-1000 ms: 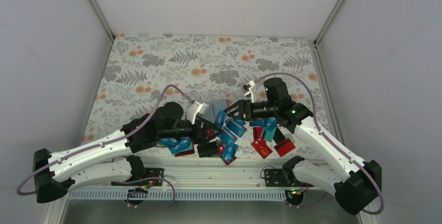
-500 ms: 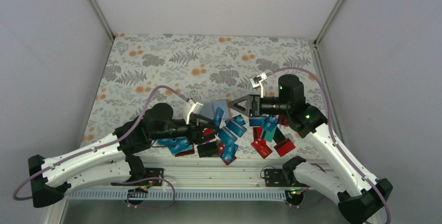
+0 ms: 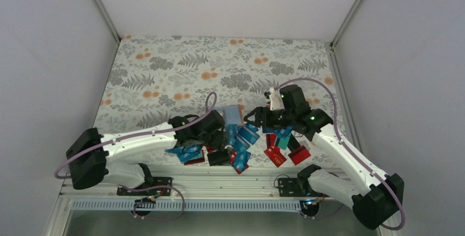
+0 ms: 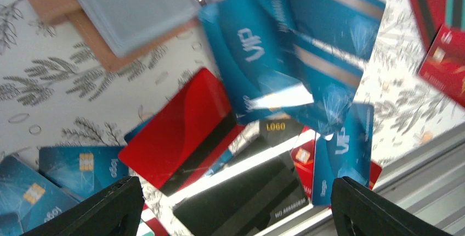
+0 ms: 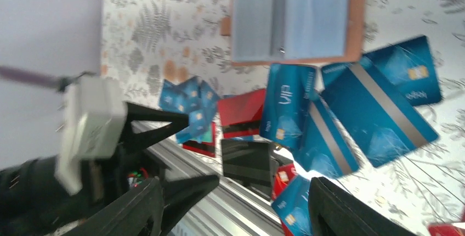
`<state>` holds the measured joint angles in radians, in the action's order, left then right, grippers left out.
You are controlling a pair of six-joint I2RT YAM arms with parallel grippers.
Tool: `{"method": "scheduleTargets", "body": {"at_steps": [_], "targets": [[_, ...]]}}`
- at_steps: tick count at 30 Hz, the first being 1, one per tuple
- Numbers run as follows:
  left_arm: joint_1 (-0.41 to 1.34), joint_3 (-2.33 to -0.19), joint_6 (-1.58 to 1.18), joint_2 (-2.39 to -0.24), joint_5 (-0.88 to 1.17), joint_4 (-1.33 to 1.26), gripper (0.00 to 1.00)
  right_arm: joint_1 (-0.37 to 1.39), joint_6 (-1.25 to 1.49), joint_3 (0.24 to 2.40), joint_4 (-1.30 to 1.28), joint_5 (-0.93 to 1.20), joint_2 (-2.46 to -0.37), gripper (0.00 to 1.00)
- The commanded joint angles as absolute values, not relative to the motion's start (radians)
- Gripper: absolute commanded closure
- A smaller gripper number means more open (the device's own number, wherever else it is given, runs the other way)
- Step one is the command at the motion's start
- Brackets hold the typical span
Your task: Put the credit cards into the card holder
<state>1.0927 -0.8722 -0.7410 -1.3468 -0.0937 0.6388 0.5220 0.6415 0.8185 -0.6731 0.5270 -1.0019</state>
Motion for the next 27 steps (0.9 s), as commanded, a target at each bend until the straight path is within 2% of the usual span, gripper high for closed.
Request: {"method": "scheduleTargets", "body": {"at_steps": [1, 4, 8, 13, 18, 27], "targets": [[1.185, -0.99, -0.723, -1.398, -0.133, 0.673, 0.16, 0.517, 0.631, 0.774, -0.773, 0.465, -1.004, 0.33], [1.184, -0.958, -0.715, -1.421, -0.069, 0.593, 0.25, 0.517, 0.661, 0.686, -0.779, 0.56, -0.979, 0.34], [1.184, -0.943, -0.701, -1.485, 0.024, 0.487, 0.47, 0.531, 0.797, 0.486, -0.663, 0.733, -0.9, 0.39], [1.16, -0.907, -0.69, -1.555, 0.132, 0.37, 0.68, 0.612, 0.967, 0.338, -0.545, 0.754, -0.817, 0.4], [1.135, -0.883, -0.673, -1.594, 0.193, 0.325, 0.72, 0.699, 1.084, 0.257, -0.453, 0.725, -0.804, 0.45], [1.124, -0.861, -0.648, -1.643, 0.244, 0.264, 0.76, 0.79, 1.222, 0.152, -0.218, 0.658, -0.889, 0.46]]}}
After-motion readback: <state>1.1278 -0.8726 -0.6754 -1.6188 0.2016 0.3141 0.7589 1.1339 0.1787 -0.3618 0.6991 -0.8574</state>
